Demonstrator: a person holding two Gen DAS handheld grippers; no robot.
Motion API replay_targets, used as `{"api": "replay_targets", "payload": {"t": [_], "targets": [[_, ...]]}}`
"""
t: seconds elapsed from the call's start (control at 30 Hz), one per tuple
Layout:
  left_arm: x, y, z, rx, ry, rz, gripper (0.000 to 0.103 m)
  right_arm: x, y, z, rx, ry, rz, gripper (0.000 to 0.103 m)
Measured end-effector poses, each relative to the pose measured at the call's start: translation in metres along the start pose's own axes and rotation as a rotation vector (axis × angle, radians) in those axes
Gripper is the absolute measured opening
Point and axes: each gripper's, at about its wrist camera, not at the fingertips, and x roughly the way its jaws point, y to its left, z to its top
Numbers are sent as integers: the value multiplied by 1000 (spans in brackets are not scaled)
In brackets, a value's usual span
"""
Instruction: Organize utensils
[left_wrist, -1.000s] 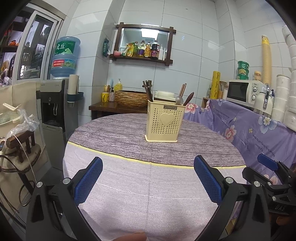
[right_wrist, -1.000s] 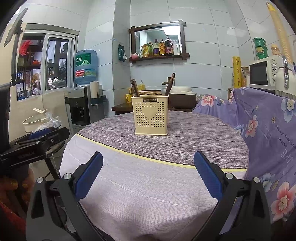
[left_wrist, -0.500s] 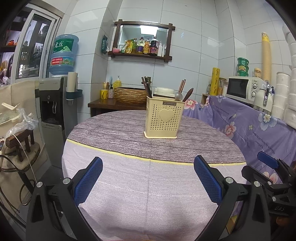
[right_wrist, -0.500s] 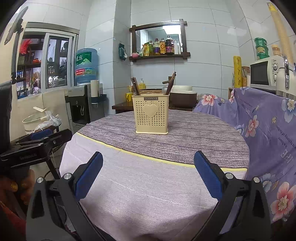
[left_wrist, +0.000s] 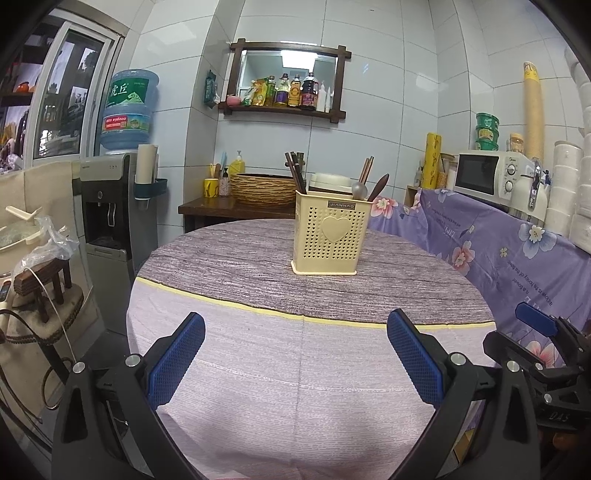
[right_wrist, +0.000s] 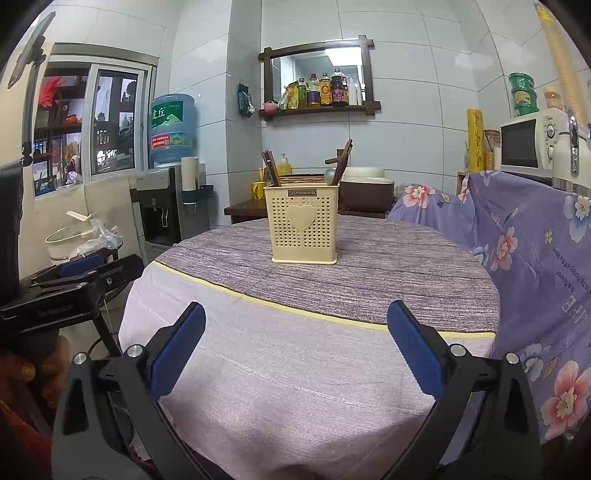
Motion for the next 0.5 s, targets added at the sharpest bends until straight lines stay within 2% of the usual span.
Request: {"api": "replay_targets", "payload": {"t": [0.5], "targets": [[2,-1,1,10,5,10,98,2,1,-1,2,6,1,97]]}}
